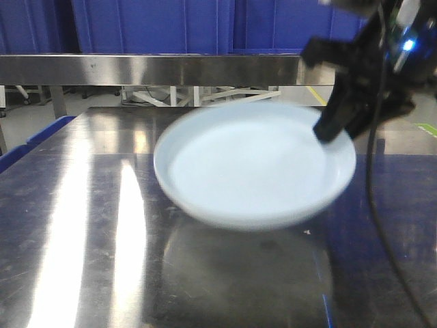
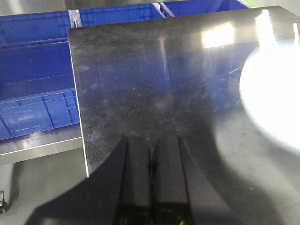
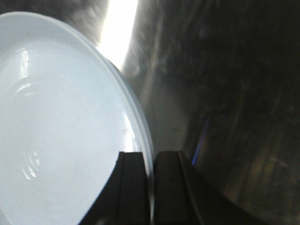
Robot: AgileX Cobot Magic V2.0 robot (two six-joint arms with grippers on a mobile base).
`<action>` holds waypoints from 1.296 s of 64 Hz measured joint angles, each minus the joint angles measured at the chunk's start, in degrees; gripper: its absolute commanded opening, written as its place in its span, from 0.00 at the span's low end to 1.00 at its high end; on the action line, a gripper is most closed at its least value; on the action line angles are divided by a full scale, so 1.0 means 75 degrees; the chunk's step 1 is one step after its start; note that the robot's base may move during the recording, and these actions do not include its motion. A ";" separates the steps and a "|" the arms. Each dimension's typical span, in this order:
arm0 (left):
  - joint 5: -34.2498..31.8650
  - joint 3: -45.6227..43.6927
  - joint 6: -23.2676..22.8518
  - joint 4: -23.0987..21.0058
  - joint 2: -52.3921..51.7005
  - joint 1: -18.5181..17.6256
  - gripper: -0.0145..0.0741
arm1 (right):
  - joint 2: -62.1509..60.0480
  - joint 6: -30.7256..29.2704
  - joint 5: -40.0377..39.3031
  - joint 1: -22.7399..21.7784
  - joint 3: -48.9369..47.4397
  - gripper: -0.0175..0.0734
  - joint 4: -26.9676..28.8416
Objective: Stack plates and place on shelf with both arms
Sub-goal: 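Pinch the rim of the plate stack with the right gripper and lift, then drive the base to the blue-bin shelving holding the plates in the right gripper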
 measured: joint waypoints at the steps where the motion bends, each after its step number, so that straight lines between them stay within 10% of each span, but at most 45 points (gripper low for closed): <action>1: 0.0000 0.0000 0.0000 0.0000 0.0000 0.0000 0.26 | -0.0089 0.0000 -0.0021 0.0000 0.0000 0.25 0.0000; 83: 0.0000 0.0000 0.0000 0.0016 0.0000 0.0000 0.26 | -0.8176 -0.0028 -0.0840 0.0000 0.3495 0.25 0.0040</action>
